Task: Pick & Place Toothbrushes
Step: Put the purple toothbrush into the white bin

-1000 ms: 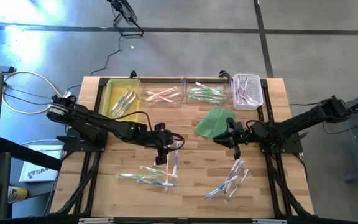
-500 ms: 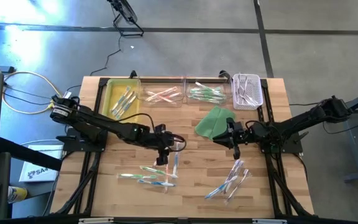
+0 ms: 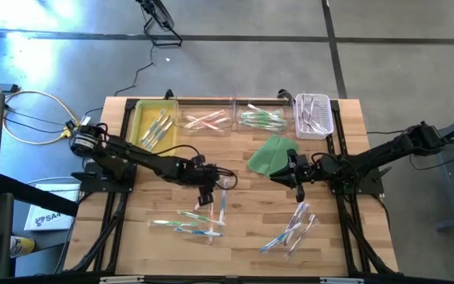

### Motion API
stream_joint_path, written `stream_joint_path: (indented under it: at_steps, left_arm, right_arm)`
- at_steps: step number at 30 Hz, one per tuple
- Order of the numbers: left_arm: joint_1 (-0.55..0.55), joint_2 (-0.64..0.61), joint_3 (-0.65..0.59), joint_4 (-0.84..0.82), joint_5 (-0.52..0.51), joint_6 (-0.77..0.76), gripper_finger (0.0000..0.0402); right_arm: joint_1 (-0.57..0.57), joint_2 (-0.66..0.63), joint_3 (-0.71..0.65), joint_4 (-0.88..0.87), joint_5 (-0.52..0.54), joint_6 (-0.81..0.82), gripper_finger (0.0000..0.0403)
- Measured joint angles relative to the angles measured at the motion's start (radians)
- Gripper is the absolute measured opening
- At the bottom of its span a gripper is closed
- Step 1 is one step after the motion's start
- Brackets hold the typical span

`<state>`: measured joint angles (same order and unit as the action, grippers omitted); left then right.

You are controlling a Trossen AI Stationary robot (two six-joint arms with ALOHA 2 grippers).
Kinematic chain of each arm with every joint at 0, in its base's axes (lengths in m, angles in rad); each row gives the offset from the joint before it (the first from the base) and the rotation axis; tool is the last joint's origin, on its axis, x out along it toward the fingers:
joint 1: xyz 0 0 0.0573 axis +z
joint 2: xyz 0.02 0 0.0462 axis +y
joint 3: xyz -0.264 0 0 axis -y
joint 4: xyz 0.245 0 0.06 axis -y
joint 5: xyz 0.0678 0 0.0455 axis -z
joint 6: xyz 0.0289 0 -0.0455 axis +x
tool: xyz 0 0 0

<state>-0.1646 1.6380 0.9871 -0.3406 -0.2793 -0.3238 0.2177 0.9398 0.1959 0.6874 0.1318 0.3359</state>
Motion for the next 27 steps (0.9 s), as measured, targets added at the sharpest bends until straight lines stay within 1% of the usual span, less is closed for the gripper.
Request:
stream_joint_path:
  at_steps: [3,5,7,15,21,27]
  left_arm:
    - [0.015,0.015,-0.001,-0.009,0.015,-0.009,0.0171]
    - [0.027,0.033,0.002,0.017,0.043,-0.024,0.0171]
    - [0.036,0.036,0.0,-0.006,0.066,-0.026,0.0171]
    - [0.034,0.038,0.001,0.023,0.066,-0.033,0.0171]
    - [0.034,0.074,0.003,0.067,0.089,-0.033,0.0171]
    - [0.034,0.11,0.001,0.059,0.101,-0.049,0.0171]
  right_arm:
    - [0.0,0.0,0.0,0.0,0.0,0.0,0.0042]
    - [0.0,0.0,0.0,-0.001,0.0,0.0,0.0042]
    - [0.0,0.0,0.0,-0.001,0.0,0.0,0.0042]
    - [0.0,0.0,0.0,-0.002,0.0,0.0,0.0042]
    - [0.0,0.0,0.0,-0.002,0.0,0.0,0.0042]
    - [0.0,0.0,0.0,-0.003,0.0,0.0,0.0042]
